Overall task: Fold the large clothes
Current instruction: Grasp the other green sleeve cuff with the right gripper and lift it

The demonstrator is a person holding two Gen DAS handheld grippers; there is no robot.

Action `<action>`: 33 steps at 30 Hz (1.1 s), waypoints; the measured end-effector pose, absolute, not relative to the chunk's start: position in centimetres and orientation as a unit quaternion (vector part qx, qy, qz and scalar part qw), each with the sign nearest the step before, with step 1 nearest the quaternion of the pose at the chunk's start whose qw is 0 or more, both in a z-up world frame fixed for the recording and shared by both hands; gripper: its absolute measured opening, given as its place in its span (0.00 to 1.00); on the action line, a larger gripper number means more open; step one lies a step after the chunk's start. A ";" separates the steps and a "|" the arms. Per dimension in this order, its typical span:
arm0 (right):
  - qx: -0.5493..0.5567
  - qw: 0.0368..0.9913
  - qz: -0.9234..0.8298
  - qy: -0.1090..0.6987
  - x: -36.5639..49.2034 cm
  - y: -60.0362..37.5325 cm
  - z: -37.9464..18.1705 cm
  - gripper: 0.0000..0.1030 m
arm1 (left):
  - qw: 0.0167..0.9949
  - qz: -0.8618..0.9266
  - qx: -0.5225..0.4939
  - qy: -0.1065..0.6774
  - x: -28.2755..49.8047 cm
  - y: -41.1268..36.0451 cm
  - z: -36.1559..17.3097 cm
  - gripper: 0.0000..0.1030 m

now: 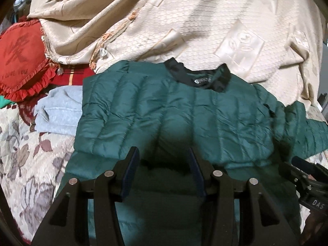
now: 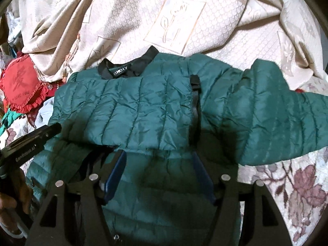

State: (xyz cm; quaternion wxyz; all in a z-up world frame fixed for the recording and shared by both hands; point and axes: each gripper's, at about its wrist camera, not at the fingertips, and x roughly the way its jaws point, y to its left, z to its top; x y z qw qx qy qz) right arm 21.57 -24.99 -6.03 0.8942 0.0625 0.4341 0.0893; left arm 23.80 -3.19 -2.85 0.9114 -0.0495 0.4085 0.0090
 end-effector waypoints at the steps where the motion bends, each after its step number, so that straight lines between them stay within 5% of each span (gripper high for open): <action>1: 0.062 0.896 0.088 0.431 21.2 -25.1 -5.8 0.70 | 0.912 0.007 -0.049 0.407 23.4 -3.5 -2.6 0.31; 33: 0.058 0.905 -0.019 0.420 17.8 -34.5 -5.1 0.78 | 0.915 -0.049 -0.065 0.395 18.9 -9.7 -0.8 0.31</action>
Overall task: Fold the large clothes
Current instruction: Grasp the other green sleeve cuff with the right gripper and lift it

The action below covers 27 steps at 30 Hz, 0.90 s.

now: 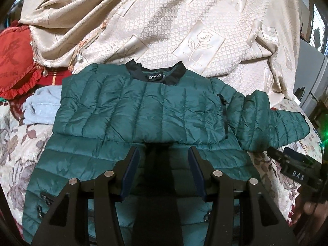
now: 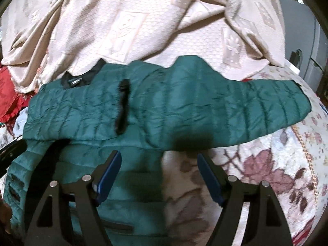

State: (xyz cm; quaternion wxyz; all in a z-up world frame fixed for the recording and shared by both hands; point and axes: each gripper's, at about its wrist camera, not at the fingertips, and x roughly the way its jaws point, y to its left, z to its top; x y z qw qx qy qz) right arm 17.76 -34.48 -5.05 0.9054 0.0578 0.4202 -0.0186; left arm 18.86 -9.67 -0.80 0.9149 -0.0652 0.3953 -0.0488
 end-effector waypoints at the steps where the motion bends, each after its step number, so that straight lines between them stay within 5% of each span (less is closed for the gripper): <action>1: 0.057 0.905 -0.024 0.420 17.9 -35.1 -5.1 0.78 | 0.914 -0.049 -0.067 0.398 18.9 -9.7 -0.9 0.31; 27: 0.090 0.887 -0.184 0.413 20.7 -51.5 -6.3 0.78 | 0.907 -0.034 -0.072 0.413 19.7 -9.1 -2.8 0.31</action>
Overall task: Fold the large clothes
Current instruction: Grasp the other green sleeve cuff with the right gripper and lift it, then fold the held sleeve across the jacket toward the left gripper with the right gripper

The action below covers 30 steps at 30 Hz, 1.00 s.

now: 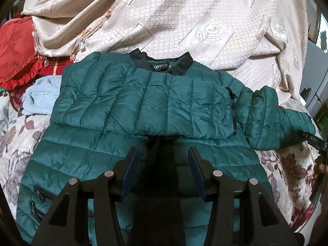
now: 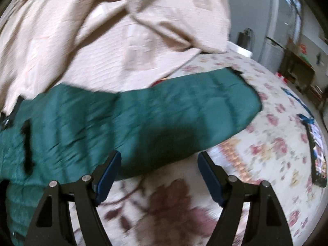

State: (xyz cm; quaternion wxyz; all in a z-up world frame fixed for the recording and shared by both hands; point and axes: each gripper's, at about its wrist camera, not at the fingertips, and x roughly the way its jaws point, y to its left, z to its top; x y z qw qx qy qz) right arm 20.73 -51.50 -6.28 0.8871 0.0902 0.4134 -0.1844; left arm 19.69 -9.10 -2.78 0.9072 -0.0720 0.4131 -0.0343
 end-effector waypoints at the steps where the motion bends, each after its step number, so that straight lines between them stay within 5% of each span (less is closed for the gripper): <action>1: 0.097 0.885 -0.196 0.410 20.9 -52.6 -6.2 0.78 | 0.907 -0.032 -0.073 0.414 19.8 -9.0 -2.9 0.31; 21: 0.180 0.851 -0.305 0.386 24.5 -63.7 -7.3 0.83 | 0.898 -0.010 -0.072 0.433 21.4 -7.3 -4.8 0.31; 22: 0.176 0.852 -0.307 0.386 24.7 -63.8 -7.3 0.79 | 0.898 -0.009 -0.070 0.434 21.4 -7.3 -4.8 0.31; 24: 0.168 0.855 -0.302 0.387 25.1 -63.8 -7.2 0.50 | 0.898 -0.005 -0.070 0.435 21.4 -7.1 -4.9 0.31; 27: 0.167 0.864 -0.283 0.381 24.7 -63.5 -6.6 0.21 | 0.897 -0.004 -0.072 0.435 21.4 -6.8 -4.9 0.31; 30: 0.167 0.875 -0.262 0.371 23.8 -62.6 -5.4 0.17 | 0.897 0.004 -0.063 0.437 21.3 -6.6 -5.0 0.31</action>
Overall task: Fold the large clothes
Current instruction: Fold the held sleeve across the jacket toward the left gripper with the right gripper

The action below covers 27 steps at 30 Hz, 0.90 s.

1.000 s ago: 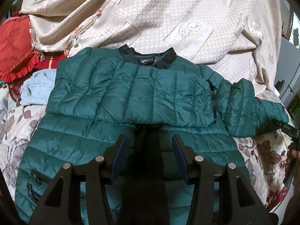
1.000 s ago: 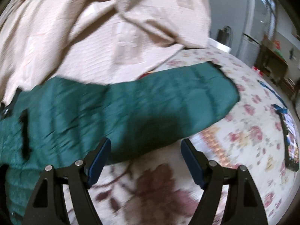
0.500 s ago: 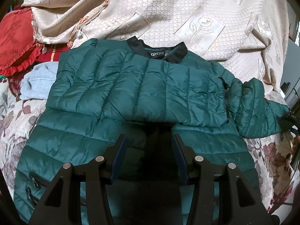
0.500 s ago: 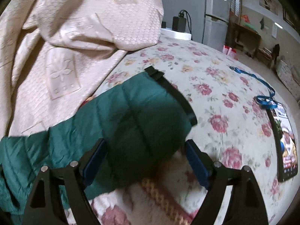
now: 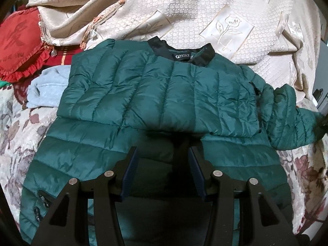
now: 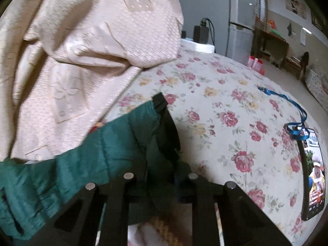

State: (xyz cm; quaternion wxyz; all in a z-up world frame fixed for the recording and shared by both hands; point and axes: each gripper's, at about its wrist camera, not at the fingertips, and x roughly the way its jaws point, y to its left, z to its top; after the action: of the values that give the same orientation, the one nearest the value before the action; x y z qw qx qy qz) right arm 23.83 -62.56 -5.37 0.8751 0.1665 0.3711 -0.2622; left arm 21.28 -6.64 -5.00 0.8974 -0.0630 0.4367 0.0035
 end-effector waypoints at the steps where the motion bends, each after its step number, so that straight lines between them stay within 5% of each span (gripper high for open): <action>1: 0.169 0.882 -0.247 0.364 23.3 -61.9 -4.6 0.16 | 0.897 0.006 -0.060 0.438 21.2 -6.6 -5.0 0.31; 16: 0.100 0.942 -0.019 0.321 21.9 -45.8 4.4 0.14 | 0.900 0.033 -0.050 0.431 20.0 -4.4 -4.5 0.31; 27: 0.060 0.929 0.109 0.349 24.1 -32.8 4.2 0.14 | 0.903 0.056 -0.055 0.422 19.4 -1.8 -4.0 0.31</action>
State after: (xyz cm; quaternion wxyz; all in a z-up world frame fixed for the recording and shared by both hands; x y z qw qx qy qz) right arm 24.12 -32.83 4.22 0.9286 0.0602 0.3494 0.1093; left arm 19.35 -1.77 -4.05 0.9033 -0.0554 0.4217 0.0558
